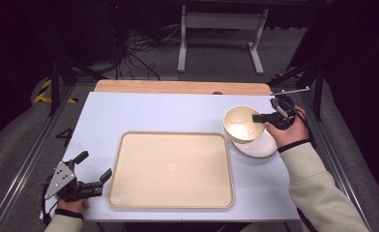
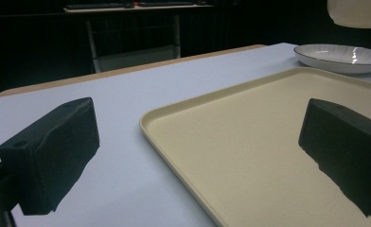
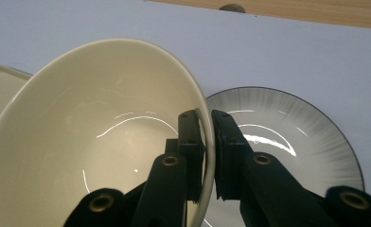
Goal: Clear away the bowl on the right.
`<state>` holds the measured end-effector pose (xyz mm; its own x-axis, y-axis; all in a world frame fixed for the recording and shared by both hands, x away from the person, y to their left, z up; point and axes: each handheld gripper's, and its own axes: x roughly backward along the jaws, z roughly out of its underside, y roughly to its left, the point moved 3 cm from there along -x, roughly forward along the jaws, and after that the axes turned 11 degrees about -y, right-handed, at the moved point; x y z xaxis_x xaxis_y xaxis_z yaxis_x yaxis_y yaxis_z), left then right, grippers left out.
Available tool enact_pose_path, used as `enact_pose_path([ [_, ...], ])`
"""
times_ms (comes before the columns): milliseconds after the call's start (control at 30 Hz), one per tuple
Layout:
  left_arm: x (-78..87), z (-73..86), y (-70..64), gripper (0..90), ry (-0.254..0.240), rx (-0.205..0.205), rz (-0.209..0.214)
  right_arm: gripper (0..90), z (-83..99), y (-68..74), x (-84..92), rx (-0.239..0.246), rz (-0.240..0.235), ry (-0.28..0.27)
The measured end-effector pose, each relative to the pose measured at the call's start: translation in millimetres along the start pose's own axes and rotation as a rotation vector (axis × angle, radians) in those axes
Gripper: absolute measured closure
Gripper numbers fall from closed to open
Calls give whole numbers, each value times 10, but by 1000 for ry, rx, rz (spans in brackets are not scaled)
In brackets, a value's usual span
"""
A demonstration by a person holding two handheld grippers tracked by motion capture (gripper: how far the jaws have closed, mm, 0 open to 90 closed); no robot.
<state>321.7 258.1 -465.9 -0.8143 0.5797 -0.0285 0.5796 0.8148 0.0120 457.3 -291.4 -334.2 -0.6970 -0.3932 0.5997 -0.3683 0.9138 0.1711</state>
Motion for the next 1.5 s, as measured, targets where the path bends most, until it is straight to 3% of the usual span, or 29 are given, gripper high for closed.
enact_pose_path([
  [700, 6, -1, -1, 2, -1, 0, 4, 835, -106, 765, -191, 92, -153, 13],
  [1500, 7, -1, -2, 2, -6, 2, 4, 833, -81, 1363, -431, 172, -274, 41],
])
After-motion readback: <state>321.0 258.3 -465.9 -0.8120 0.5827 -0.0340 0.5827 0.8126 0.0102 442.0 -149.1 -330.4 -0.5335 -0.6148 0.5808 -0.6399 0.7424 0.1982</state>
